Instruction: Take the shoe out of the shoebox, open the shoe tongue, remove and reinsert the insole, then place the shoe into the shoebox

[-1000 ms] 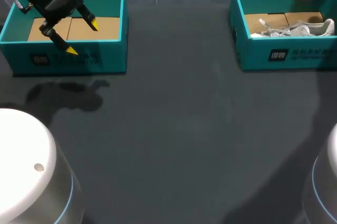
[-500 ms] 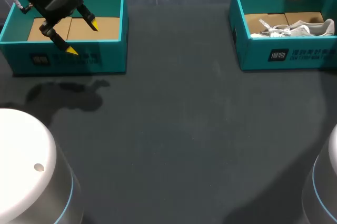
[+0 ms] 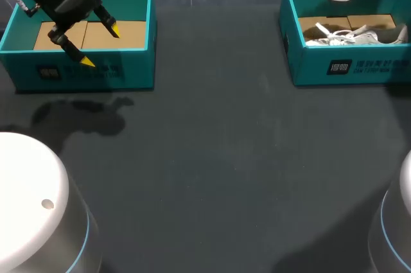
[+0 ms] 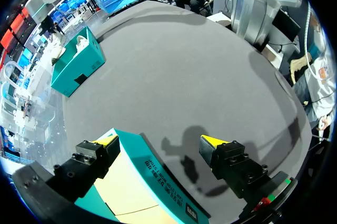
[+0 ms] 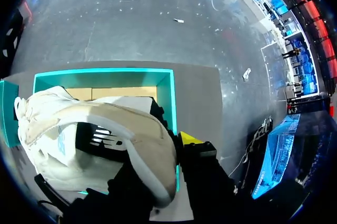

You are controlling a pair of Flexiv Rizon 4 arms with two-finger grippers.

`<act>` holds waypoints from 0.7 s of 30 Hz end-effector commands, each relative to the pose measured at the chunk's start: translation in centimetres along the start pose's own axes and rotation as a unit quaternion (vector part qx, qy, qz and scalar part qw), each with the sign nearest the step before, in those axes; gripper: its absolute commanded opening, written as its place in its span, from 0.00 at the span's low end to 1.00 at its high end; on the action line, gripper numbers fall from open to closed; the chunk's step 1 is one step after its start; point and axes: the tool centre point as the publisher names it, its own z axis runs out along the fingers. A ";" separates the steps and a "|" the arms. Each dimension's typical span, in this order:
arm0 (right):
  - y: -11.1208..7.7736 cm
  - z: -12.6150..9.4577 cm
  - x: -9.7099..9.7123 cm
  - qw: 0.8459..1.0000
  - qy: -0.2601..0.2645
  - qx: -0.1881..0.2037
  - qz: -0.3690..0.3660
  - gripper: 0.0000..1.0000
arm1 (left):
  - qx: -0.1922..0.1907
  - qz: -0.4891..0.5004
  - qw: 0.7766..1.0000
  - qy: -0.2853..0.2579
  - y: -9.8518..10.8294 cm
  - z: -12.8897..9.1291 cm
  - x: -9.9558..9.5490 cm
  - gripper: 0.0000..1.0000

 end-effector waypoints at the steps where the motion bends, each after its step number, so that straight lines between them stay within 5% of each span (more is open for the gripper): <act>1: -0.9 -0.3 -0.1 1.000 -0.001 -0.024 0.001 0.00 | -0.001 0.000 1.000 0.001 0.0 0.0 0.0 1.00; 21: -1.7 3.1 1.6 0.998 -0.028 0.001 0.057 0.00 | -0.001 0.000 1.000 0.001 0.0 0.0 0.0 1.00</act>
